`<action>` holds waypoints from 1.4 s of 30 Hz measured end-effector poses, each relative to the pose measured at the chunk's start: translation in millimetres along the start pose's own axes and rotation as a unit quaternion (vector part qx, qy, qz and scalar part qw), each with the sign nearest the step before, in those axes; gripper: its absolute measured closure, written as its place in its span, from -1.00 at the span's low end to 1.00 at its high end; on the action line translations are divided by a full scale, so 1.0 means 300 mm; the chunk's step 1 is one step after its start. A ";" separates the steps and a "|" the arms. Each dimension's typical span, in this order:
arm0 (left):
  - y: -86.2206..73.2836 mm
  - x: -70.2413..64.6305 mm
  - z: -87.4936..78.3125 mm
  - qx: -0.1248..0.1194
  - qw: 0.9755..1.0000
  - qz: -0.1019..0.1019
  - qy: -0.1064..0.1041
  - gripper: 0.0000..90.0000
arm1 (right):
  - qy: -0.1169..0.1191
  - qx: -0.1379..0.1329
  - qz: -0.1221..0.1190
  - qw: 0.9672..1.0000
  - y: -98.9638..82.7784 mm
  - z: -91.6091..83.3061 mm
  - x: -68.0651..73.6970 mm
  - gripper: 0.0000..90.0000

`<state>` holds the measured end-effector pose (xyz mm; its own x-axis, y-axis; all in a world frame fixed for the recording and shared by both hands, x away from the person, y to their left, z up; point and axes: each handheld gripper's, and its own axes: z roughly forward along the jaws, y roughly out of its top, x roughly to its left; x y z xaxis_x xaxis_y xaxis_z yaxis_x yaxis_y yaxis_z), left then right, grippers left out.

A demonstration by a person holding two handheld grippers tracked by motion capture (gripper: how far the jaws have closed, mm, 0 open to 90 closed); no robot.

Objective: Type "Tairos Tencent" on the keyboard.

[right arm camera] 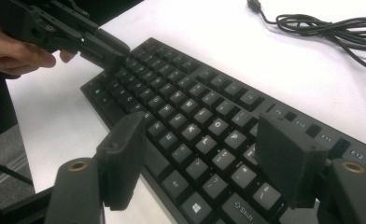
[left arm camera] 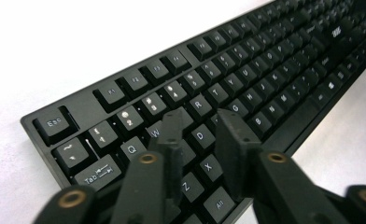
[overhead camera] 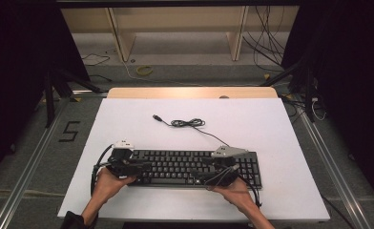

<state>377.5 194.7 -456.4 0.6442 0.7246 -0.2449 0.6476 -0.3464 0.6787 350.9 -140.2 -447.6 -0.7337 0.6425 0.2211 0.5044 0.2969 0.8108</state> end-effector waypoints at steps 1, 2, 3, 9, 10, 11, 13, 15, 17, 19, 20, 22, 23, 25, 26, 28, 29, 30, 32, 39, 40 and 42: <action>0.000 -0.001 0.003 0.002 1.000 0.000 0.002 0.69 | -0.001 0.000 0.001 1.000 -0.001 -0.003 0.000 -0.24; 0.001 -0.001 0.005 0.005 1.000 0.001 0.003 0.73 | -0.001 0.000 0.001 1.000 -0.003 -0.006 0.000 -0.24; 0.002 0.000 0.007 0.010 1.000 0.001 0.003 0.76 | -0.001 -0.001 0.001 1.000 -0.005 -0.008 0.000 -0.25; 0.008 -0.006 0.024 0.023 1.000 0.009 0.005 0.94 | -0.001 0.000 0.001 1.000 -0.014 -0.019 0.004 -0.27; 0.010 -0.006 0.027 0.028 1.000 0.010 0.005 0.96 | -0.001 0.000 0.001 1.000 -0.016 -0.020 0.005 -0.27; 0.011 -0.007 0.029 0.030 0.999 0.010 0.006 0.97 | -0.001 0.000 0.001 1.000 -0.017 -0.022 0.005 -0.27; 0.012 -0.005 0.034 0.036 0.999 0.011 0.006 0.98 | -0.002 0.000 0.000 1.000 -0.020 -0.025 0.005 -0.28; 0.014 -0.005 0.038 0.041 0.999 0.011 0.005 0.98 | -0.002 0.000 0.001 1.000 -0.023 -0.029 0.006 -0.28; 0.015 -0.005 0.041 0.044 0.999 0.011 0.005 0.98 | -0.001 -0.001 0.001 1.000 -0.025 -0.030 0.007 -0.28; 0.017 -0.005 0.046 0.046 0.999 0.011 0.006 0.98 | -0.001 0.000 0.000 1.000 -0.027 -0.033 0.009 -0.28; 0.017 -0.006 0.048 0.047 0.999 0.010 0.006 0.98 | -0.001 0.000 0.000 1.000 -0.028 -0.034 0.010 -0.28; 0.018 -0.005 0.051 0.050 0.999 0.011 0.007 0.98 | -0.001 0.000 0.000 1.000 -0.030 -0.036 0.010 -0.28; 0.018 -0.005 0.053 0.051 0.999 0.011 0.006 0.98 | -0.001 0.000 0.000 1.000 -0.030 -0.036 0.010 -0.28; 0.018 -0.004 0.057 0.054 0.998 0.009 0.007 0.98 | -0.001 0.000 0.000 1.000 -0.032 -0.037 0.010 -0.28; 0.018 -0.003 0.059 0.055 0.998 0.009 0.008 0.98 | 0.000 0.001 0.000 1.000 -0.033 -0.037 0.010 -0.28; 0.017 -0.001 0.063 0.058 0.998 0.010 0.010 0.98 | 0.000 0.001 0.000 1.000 -0.034 -0.037 0.010 -0.28; 0.015 -0.001 0.066 0.057 0.998 0.005 0.009 0.98 | 0.000 0.002 0.000 1.000 -0.034 -0.038 0.010 -0.28; 0.015 0.001 0.066 0.057 0.998 0.005 0.008 0.98 | 0.000 0.002 0.000 1.000 -0.034 -0.038 0.009 -0.28; 0.014 0.004 0.070 0.062 0.998 0.004 0.012 0.98 | -0.001 0.002 0.000 1.000 -0.034 -0.039 0.010 -0.28; 0.009 0.009 0.074 0.058 0.998 0.001 0.008 0.99 | -0.001 0.004 0.001 1.000 -0.037 -0.039 0.009 -0.28; 0.008 0.009 0.074 0.057 0.998 0.001 0.008 0.99 | -0.001 0.004 0.001 1.000 -0.038 -0.040 0.009 -0.28; 0.009 0.009 0.073 0.056 0.998 0.000 0.008 0.98 | -0.001 0.003 0.001 1.000 -0.038 -0.040 0.009 -0.28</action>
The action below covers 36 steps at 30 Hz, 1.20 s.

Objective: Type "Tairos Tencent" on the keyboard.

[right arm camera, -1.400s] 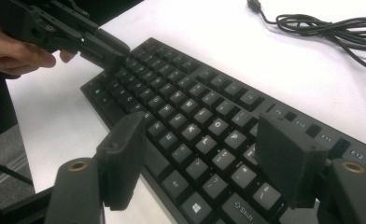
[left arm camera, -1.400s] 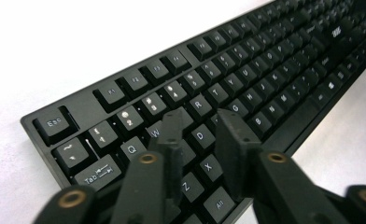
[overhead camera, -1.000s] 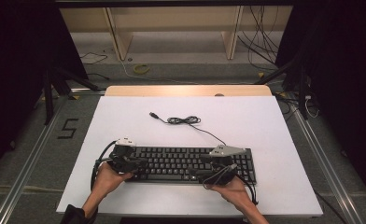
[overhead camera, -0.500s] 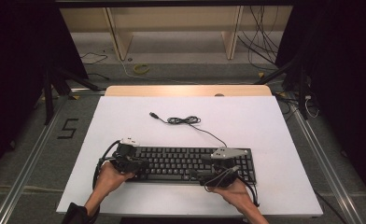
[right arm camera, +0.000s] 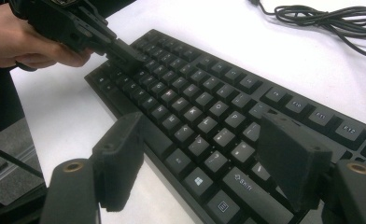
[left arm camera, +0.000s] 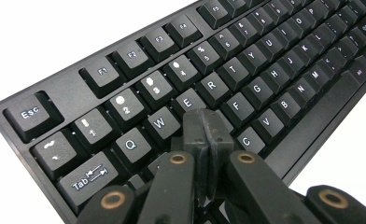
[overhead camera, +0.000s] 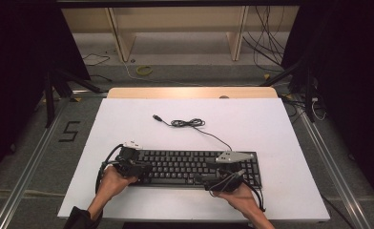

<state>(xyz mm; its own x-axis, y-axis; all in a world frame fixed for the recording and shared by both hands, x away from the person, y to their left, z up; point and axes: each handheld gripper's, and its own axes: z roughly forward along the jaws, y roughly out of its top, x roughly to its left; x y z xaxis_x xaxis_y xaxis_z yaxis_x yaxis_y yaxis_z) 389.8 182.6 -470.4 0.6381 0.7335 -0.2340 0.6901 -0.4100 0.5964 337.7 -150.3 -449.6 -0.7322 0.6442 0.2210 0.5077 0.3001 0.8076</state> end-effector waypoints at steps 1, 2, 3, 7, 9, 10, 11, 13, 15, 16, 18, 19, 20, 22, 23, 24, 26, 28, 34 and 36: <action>0.001 0.000 -0.002 -0.002 1.000 0.001 0.002 0.98 | -0.001 -0.001 0.000 1.000 0.000 0.000 0.000 -0.28; 0.001 0.000 -0.004 -0.002 1.000 0.003 0.003 0.98 | -0.001 -0.001 0.000 1.000 0.000 0.000 -0.001 -0.28; 0.001 -0.001 -0.007 -0.004 1.000 0.003 0.002 0.98 | -0.001 -0.001 0.000 1.000 0.000 -0.001 -0.002 -0.28; 0.002 -0.004 -0.021 -0.024 1.000 0.001 0.001 0.92 | -0.001 -0.002 0.002 1.000 0.001 -0.002 -0.003 -0.28; 0.003 -0.007 -0.027 -0.032 0.999 -0.002 -0.001 0.86 | -0.001 -0.002 0.002 1.000 0.001 -0.002 -0.003 -0.28; 0.002 -0.008 -0.031 -0.038 0.999 -0.003 -0.002 0.83 | -0.001 -0.002 0.002 1.000 0.001 -0.002 -0.002 -0.28; 0.002 -0.008 -0.036 -0.045 0.999 -0.005 -0.003 0.78 | -0.002 -0.002 0.001 1.000 0.002 -0.002 -0.001 -0.28; 0.002 -0.008 -0.045 -0.054 0.998 -0.009 -0.009 0.67 | -0.001 -0.003 0.001 1.000 0.002 -0.002 -0.001 -0.27; -0.001 -0.009 -0.052 -0.067 0.998 -0.013 -0.016 0.51 | -0.002 -0.004 0.001 1.000 0.003 -0.002 0.000 -0.27; -0.002 -0.011 -0.054 -0.073 0.997 -0.017 -0.018 0.47 | -0.002 -0.004 0.001 1.000 0.003 -0.001 0.001 -0.27; -0.003 -0.011 -0.061 -0.081 0.996 -0.021 -0.018 0.29 | -0.002 -0.004 0.000 1.000 0.003 0.001 0.001 -0.26; -0.005 -0.010 -0.063 -0.085 0.996 -0.023 -0.021 0.23 | -0.002 -0.004 0.000 1.000 0.004 0.001 0.001 -0.26; -0.006 -0.010 -0.066 -0.090 0.995 -0.024 -0.022 0.19 | -0.002 -0.004 0.000 1.000 0.004 0.002 0.001 -0.26; -0.010 -0.011 -0.071 -0.099 0.994 -0.031 -0.025 0.09 | -0.002 -0.004 -0.001 1.000 0.005 0.003 0.002 -0.25; -0.012 -0.011 -0.073 -0.103 0.994 -0.029 -0.026 0.05 | -0.002 -0.004 -0.001 1.000 0.006 0.004 0.002 -0.25; -0.014 -0.012 -0.076 -0.107 0.993 -0.030 -0.025 0.02 | -0.001 -0.004 -0.001 1.000 0.006 0.005 0.003 -0.25; -0.020 -0.011 -0.081 -0.116 0.992 -0.034 -0.027 -0.04 | 0.000 -0.005 -0.002 1.000 0.008 0.008 0.005 -0.23; -0.025 -0.011 -0.085 -0.125 0.991 -0.038 -0.029 -0.10 | 0.002 -0.006 -0.004 1.000 0.010 0.012 0.008 -0.21; -0.039 -0.013 -0.100 -0.144 0.988 -0.042 -0.036 -0.22 | 0.007 -0.005 -0.007 1.000 0.018 0.026 0.017 -0.14; -0.044 -0.015 -0.103 -0.148 0.987 -0.042 -0.038 -0.24 | 0.010 -0.003 -0.008 1.000 0.021 0.032 0.020 -0.10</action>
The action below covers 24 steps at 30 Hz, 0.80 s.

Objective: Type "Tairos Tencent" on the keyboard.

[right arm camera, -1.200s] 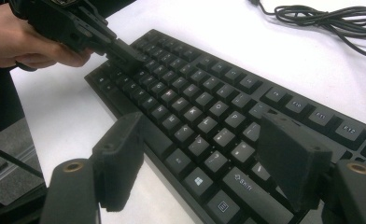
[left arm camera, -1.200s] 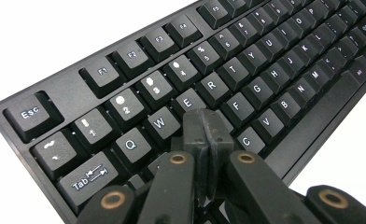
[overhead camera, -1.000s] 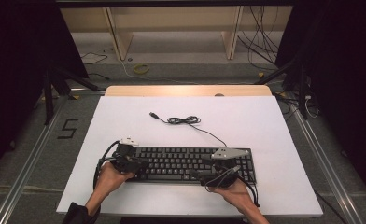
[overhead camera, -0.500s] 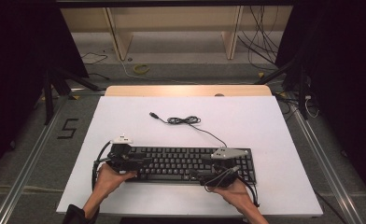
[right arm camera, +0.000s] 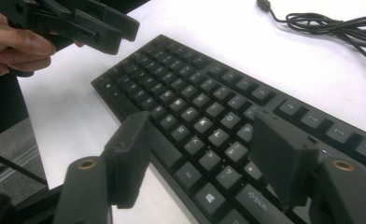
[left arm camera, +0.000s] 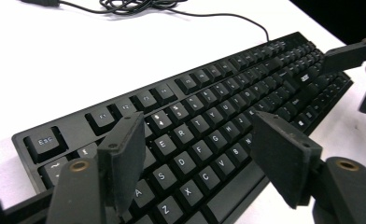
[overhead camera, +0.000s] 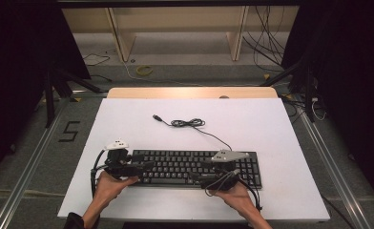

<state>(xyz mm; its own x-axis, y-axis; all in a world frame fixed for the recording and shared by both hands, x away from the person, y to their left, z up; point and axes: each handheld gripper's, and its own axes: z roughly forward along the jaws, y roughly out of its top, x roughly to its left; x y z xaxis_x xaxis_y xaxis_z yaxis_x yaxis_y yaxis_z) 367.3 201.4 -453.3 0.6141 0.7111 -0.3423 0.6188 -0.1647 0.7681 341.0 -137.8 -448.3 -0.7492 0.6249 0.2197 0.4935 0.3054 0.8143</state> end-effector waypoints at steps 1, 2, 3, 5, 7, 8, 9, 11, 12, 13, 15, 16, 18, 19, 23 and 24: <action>-0.003 -0.002 -0.002 -0.001 1.000 -0.002 0.000 -0.24 | 0.001 0.000 -0.001 1.000 0.001 0.003 0.002 -0.08; -0.005 -0.002 -0.003 -0.004 1.000 -0.002 -0.001 -0.26 | 0.002 0.001 -0.001 1.000 0.003 0.006 0.004 -0.06; -0.007 -0.002 -0.006 -0.005 1.000 -0.001 0.001 -0.26 | 0.004 0.000 -0.002 1.000 0.004 0.010 0.005 -0.02; -0.011 -0.001 -0.010 -0.010 1.000 -0.002 -0.001 -0.28 | 0.006 0.002 -0.004 1.000 0.007 0.018 0.009 0.02; -0.016 -0.001 -0.014 -0.013 1.000 -0.002 -0.001 -0.30 | 0.010 0.003 -0.004 1.000 0.009 0.027 0.011 0.09; -0.018 0.000 -0.017 -0.012 1.000 0.000 0.000 -0.31 | 0.012 0.003 -0.005 1.000 0.010 0.033 0.013 0.12; -0.021 0.000 -0.019 -0.014 1.000 0.000 -0.001 -0.32 | 0.013 0.004 -0.006 1.000 0.011 0.038 0.014 0.14; -0.025 0.000 -0.023 -0.015 1.000 0.002 0.000 -0.33 | 0.018 0.007 -0.006 1.000 0.014 0.048 0.017 0.20; -0.028 -0.001 -0.025 -0.017 1.000 0.001 0.000 -0.33 | 0.018 0.008 -0.006 1.000 0.016 0.054 0.018 0.24; -0.029 -0.002 -0.027 -0.019 1.000 0.000 0.000 -0.33 | 0.020 0.009 -0.008 1.000 0.018 0.060 0.020 0.28; -0.033 -0.003 -0.032 -0.023 1.000 0.002 -0.001 -0.33 | 0.022 0.011 -0.010 1.000 0.023 0.071 0.024 0.35; -0.035 -0.004 -0.034 -0.023 1.000 0.001 -0.001 -0.33 | 0.023 0.012 -0.011 1.000 0.026 0.077 0.026 0.39; -0.039 -0.003 -0.038 -0.023 1.000 0.003 0.000 -0.33 | 0.027 0.013 -0.012 0.999 0.031 0.089 0.030 0.48; -0.042 -0.003 -0.040 -0.024 1.000 0.001 0.000 -0.34 | 0.027 0.014 -0.013 0.999 0.033 0.096 0.032 0.51; -0.051 -0.002 -0.046 -0.025 1.000 0.002 0.000 -0.34 | 0.030 0.021 -0.016 0.999 0.041 0.124 0.041 0.67; -0.053 -0.002 -0.048 -0.025 1.000 0.004 0.001 -0.34 | 0.031 0.024 -0.016 0.999 0.043 0.130 0.044 0.71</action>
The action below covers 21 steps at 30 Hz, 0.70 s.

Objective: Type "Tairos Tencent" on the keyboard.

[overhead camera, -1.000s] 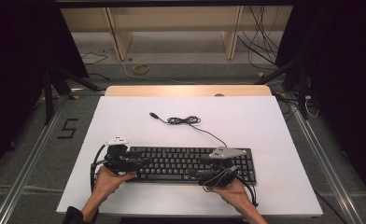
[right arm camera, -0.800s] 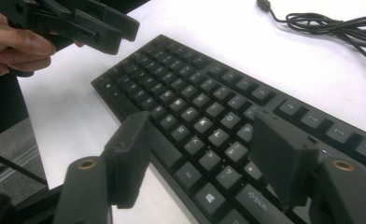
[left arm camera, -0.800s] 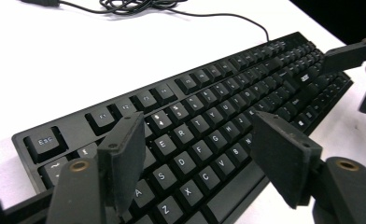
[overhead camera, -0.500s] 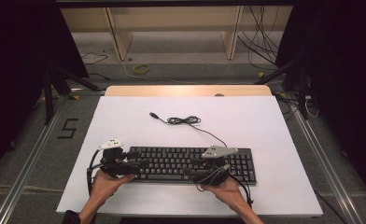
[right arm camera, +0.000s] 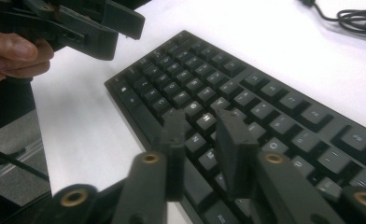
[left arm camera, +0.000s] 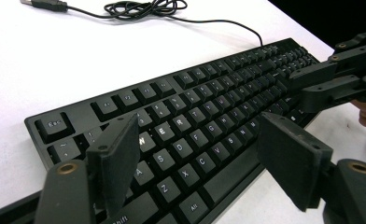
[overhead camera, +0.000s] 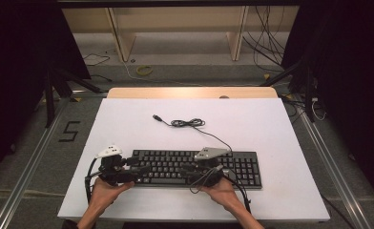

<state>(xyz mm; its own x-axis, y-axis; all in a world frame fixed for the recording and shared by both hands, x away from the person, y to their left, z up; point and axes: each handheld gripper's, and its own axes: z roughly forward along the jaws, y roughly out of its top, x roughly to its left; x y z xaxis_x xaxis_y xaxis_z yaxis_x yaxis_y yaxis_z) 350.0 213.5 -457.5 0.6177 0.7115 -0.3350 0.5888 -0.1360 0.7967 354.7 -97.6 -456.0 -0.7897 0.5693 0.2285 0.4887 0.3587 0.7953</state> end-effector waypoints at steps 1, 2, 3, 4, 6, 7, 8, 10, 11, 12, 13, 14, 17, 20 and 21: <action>-0.002 -0.001 -0.001 -0.001 1.000 -0.001 0.000 -0.35 | 0.001 0.002 -0.001 1.000 0.002 0.006 0.002 0.74; -0.003 -0.002 -0.002 -0.002 1.000 -0.001 0.000 -0.35 | 0.002 0.003 -0.002 1.000 0.004 0.013 0.003 0.77; -0.004 -0.002 -0.004 -0.002 1.000 0.001 -0.001 -0.35 | 0.003 0.004 -0.003 1.000 0.006 0.019 0.004 0.80; -0.006 -0.003 -0.005 -0.003 1.000 0.001 -0.001 -0.35 | 0.003 0.007 -0.003 1.000 0.008 0.025 0.006 0.83; -0.008 -0.005 -0.007 -0.003 1.000 0.002 -0.002 -0.35 | 0.003 0.011 -0.003 1.000 0.010 0.037 0.009 0.88; -0.009 -0.005 -0.007 -0.003 1.000 0.003 -0.002 -0.35 | 0.003 0.013 -0.004 1.000 0.011 0.044 0.010 0.90; -0.010 -0.005 -0.009 -0.003 1.000 0.004 -0.002 -0.35 | 0.004 0.015 -0.005 1.000 0.011 0.050 0.011 0.92; -0.012 -0.005 -0.011 -0.003 1.000 0.005 -0.002 -0.35 | 0.004 0.021 -0.005 1.000 0.010 0.063 0.013 0.96; -0.013 -0.004 -0.012 -0.004 1.000 0.005 -0.001 -0.35 | 0.004 0.024 -0.006 1.000 0.010 0.069 0.014 0.97; -0.015 -0.005 -0.014 -0.005 1.000 0.004 -0.001 -0.35 | 0.004 0.027 -0.007 1.000 0.009 0.074 0.014 0.99; -0.016 -0.004 -0.016 -0.005 1.000 0.004 -0.002 -0.35 | 0.005 0.029 -0.007 1.000 0.008 0.079 0.015 1.00; -0.017 -0.004 -0.017 -0.006 1.000 0.004 -0.002 -0.35 | 0.005 0.032 -0.008 0.999 0.006 0.084 0.017 1.00; -0.020 -0.005 -0.020 -0.008 1.000 0.005 -0.002 -0.35 | 0.007 0.040 -0.010 0.999 0.003 0.098 0.023 1.00; -0.022 -0.007 -0.024 -0.010 1.000 0.004 -0.002 -0.35 | 0.009 0.046 -0.015 0.999 0.001 0.109 0.030 1.00; -0.023 -0.008 -0.025 -0.011 1.000 0.004 -0.002 -0.35 | 0.010 0.047 -0.016 0.999 0.001 0.113 0.032 1.00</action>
<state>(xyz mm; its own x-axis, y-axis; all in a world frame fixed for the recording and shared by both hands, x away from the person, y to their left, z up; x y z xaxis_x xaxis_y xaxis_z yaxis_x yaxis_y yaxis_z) 340.6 217.9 -458.5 0.6251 0.7072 -0.3304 0.5714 -0.1262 0.8109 359.9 -67.1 -472.6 -0.8122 0.5422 0.2153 0.4949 0.4449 0.7464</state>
